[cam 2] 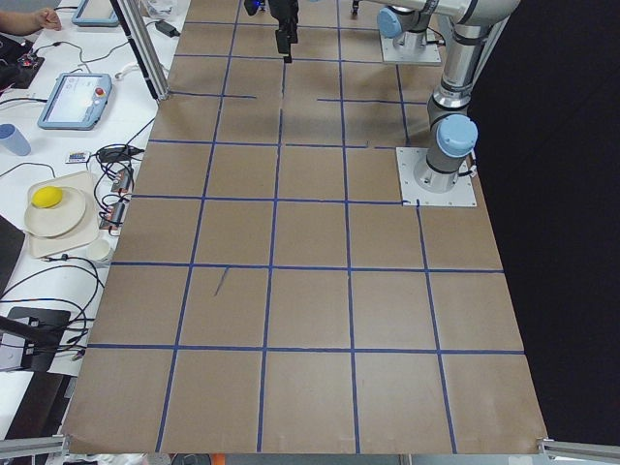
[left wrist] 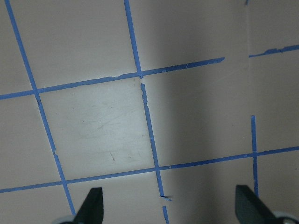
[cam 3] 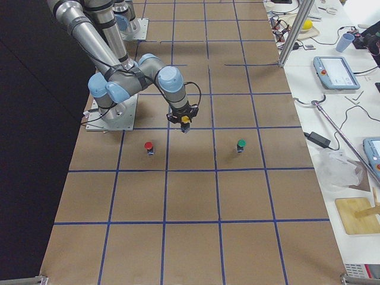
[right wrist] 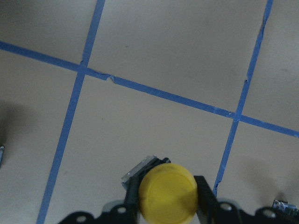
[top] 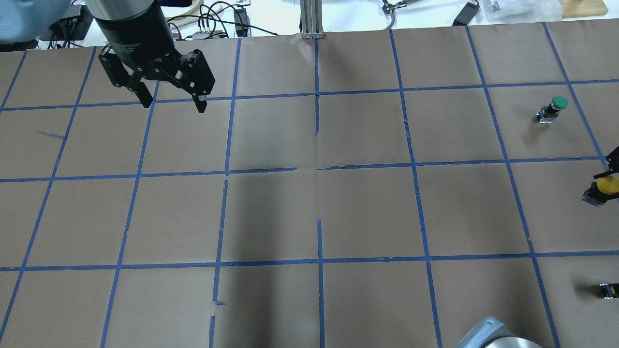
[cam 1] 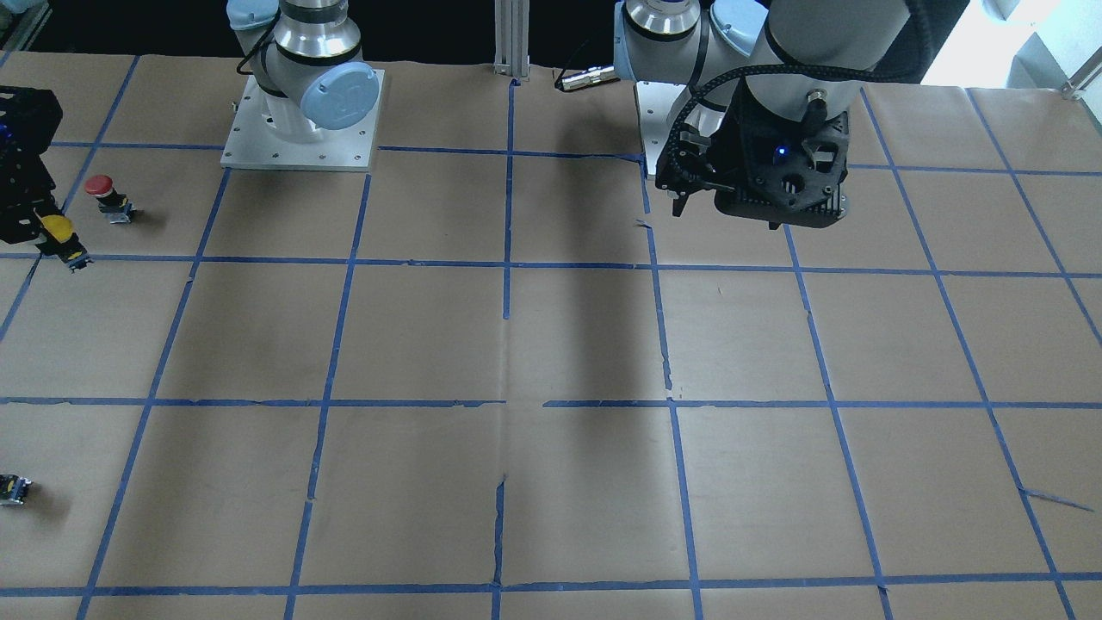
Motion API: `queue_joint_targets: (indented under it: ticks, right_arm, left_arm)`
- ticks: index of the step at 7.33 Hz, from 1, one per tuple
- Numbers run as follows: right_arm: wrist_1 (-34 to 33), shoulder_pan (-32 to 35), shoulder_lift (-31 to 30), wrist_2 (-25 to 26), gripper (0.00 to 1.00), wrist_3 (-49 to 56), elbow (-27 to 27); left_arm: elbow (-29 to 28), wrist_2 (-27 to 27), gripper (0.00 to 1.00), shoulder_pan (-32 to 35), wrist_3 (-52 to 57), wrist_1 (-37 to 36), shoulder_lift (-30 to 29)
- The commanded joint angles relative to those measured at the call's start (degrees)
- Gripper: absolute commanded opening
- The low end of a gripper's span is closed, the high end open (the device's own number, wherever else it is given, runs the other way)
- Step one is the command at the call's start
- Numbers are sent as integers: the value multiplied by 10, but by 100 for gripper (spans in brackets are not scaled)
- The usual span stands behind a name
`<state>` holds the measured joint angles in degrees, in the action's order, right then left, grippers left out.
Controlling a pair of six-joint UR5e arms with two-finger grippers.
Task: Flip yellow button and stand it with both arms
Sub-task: 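Lower the yellow button upright onto the table with the right gripper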
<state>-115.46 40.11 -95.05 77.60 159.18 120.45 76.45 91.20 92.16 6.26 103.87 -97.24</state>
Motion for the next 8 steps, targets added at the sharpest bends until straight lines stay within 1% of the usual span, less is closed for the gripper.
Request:
queue_joint_targets:
  ticks: [1,2,3,5,6,7,8]
  right_arm:
    - [-5,-22,85,-22,19,107,-28]
    - [1,-23,134,-28,20,164,-57]
    - [8,-26,170,-27,20,174,-78]
    - [17,-27,180,-26,24,214,-79]
    - [17,-27,195,-25,29,217,-80]
    - [16,-27,203,-26,33,222,-83]
    - [16,-27,199,-26,33,222,-83]
  left_arm:
    - [27,-3,100,-36,10,0,14]
    - [40,-3,100,-41,9,-2,26]
    - [42,-3,100,-42,3,-2,29]
    - [40,-2,100,-41,14,-3,31]
    - [40,-1,100,-42,14,-3,32]
    - [37,-1,100,-41,13,-4,32]
    - [40,3,100,-40,9,-25,31]
